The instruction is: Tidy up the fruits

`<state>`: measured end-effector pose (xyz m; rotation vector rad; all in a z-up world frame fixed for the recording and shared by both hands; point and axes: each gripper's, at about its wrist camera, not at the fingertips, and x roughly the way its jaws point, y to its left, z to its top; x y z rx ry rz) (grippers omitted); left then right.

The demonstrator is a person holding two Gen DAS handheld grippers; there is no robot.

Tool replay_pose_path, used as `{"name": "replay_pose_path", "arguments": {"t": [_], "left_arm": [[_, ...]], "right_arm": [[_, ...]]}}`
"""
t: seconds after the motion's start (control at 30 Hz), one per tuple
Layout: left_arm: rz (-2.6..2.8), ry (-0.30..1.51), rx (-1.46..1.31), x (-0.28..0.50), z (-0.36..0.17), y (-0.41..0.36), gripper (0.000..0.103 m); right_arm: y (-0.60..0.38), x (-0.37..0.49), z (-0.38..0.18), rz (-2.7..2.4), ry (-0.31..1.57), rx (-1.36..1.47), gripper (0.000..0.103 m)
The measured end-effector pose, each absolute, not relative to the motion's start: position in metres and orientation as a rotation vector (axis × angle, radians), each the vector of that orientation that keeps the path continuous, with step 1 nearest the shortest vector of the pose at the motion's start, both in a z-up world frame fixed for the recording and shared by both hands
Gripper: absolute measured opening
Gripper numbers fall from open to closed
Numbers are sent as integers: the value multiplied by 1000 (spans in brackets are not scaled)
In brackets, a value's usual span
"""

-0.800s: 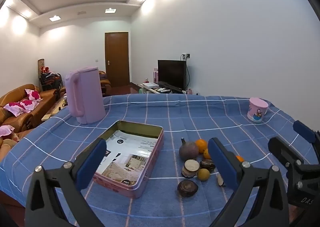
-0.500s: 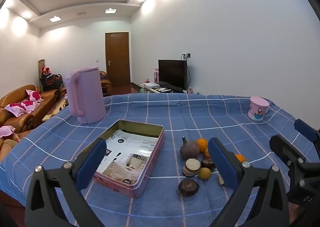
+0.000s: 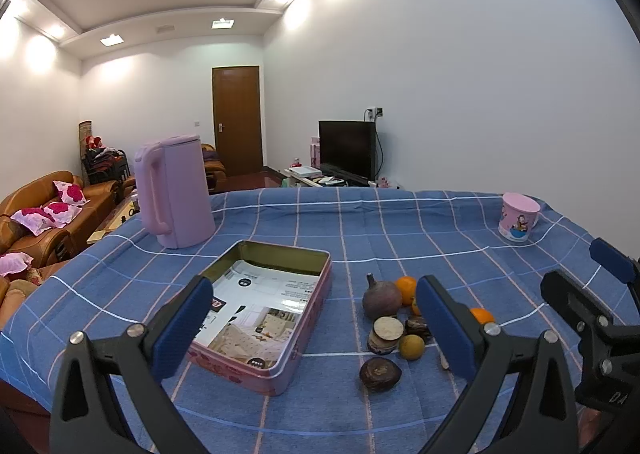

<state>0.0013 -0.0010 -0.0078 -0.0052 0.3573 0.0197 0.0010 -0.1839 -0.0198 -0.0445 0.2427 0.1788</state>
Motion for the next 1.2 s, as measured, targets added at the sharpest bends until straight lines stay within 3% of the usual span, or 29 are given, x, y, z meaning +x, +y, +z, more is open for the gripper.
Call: {"name": "replay_pose_path", "arguments": {"t": [1.2], "left_arm": [[26,365,-6,3,-10,0,103]], "right_arm": [[-178,5,-22,197,255,-49,102]]}}
